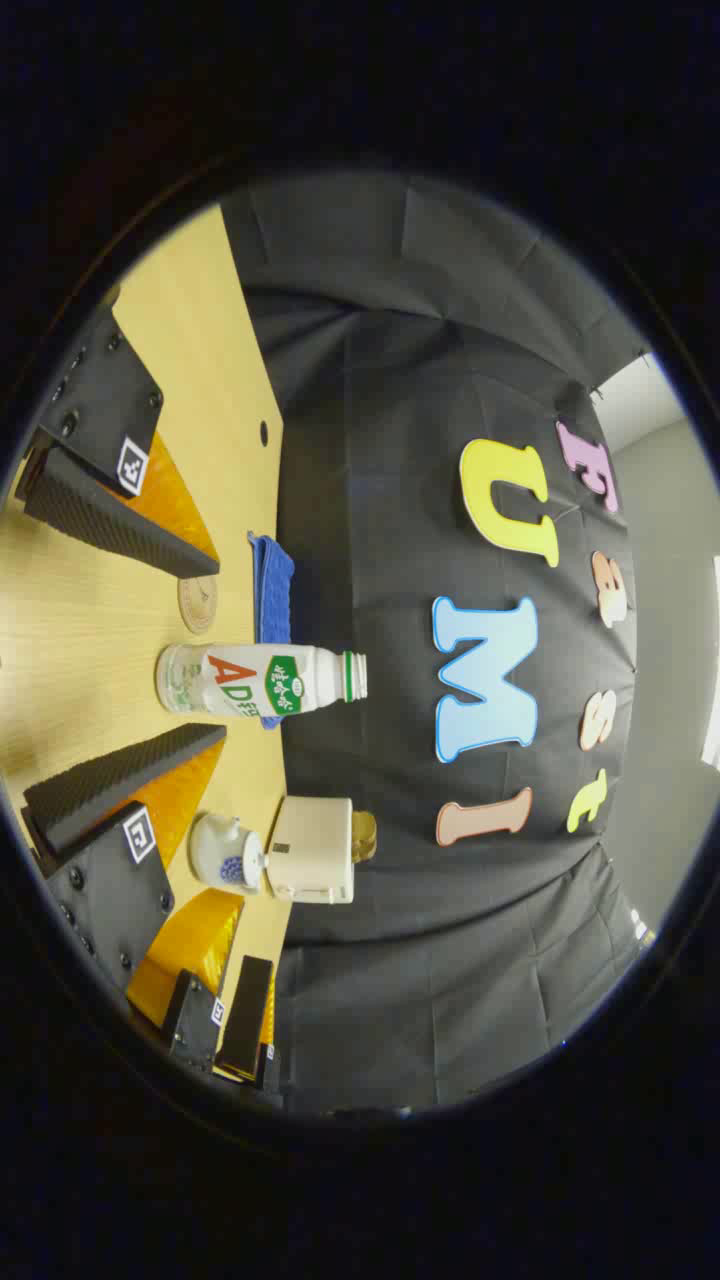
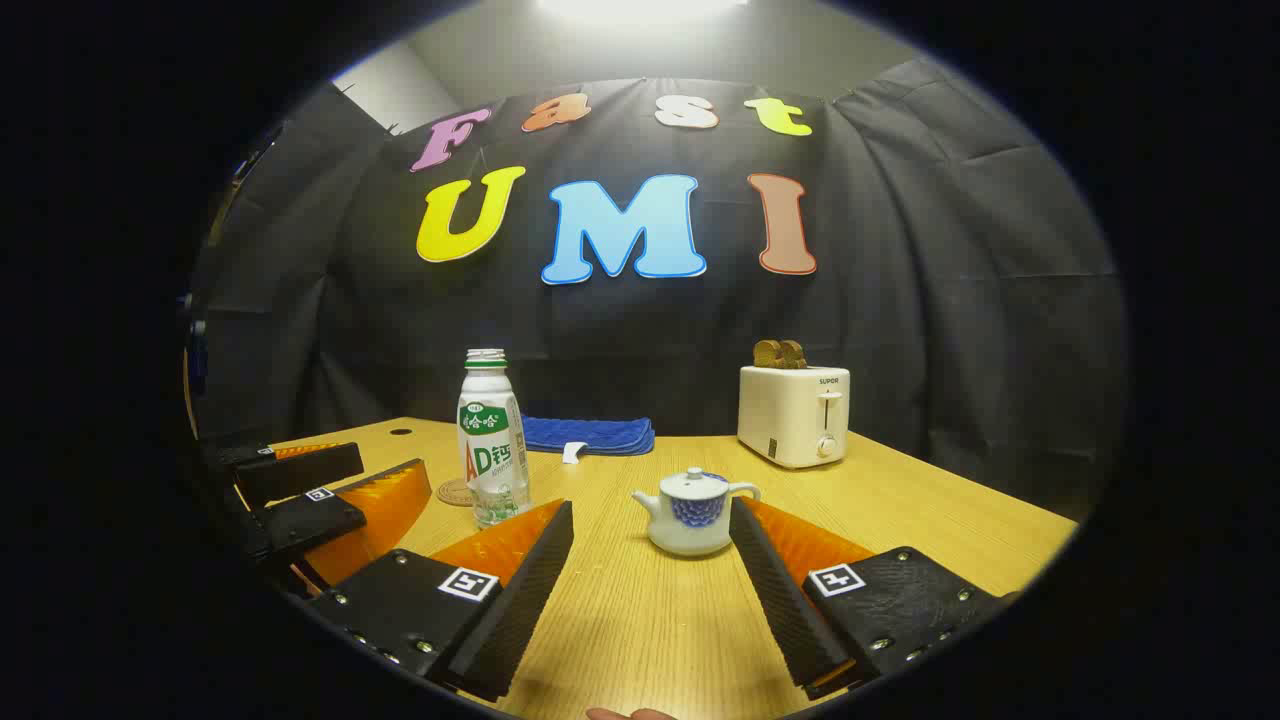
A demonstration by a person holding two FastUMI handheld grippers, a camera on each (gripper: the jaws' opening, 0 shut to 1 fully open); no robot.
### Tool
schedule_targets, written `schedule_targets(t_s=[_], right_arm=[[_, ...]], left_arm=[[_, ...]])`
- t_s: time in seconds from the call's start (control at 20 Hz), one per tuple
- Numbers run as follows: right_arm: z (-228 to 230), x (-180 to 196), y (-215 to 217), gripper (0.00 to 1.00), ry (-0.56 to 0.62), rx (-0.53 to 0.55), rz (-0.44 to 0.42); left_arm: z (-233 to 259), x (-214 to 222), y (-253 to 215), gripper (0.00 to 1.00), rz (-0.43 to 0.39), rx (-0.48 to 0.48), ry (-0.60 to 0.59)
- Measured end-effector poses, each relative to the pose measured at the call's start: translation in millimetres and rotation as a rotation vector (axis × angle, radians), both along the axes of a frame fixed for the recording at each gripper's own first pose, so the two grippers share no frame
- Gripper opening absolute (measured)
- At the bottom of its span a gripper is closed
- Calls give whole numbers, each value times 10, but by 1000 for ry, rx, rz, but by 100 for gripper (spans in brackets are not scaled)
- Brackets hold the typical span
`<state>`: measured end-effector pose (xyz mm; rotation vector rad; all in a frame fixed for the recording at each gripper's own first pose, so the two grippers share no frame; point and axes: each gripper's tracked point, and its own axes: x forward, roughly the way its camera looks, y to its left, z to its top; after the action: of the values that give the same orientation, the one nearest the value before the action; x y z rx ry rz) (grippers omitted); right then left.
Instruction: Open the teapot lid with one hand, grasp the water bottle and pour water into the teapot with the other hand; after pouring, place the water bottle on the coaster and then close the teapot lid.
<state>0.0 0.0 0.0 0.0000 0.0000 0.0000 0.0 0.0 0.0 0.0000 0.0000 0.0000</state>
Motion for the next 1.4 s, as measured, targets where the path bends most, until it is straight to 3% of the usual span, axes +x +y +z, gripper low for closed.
schedule_targets(t_s=[0.95,1.15,1.4], right_arm=[[4,13,10,97,-3,2,10],[36,231,22,97,9,-10,46],[189,728,-167,97,19,-5,16]], left_arm=[[16,22,-45,100,-24,-1,-3],[147,181,-42,98,-33,2,-12],[552,545,-8,97,-44,4,-95]])
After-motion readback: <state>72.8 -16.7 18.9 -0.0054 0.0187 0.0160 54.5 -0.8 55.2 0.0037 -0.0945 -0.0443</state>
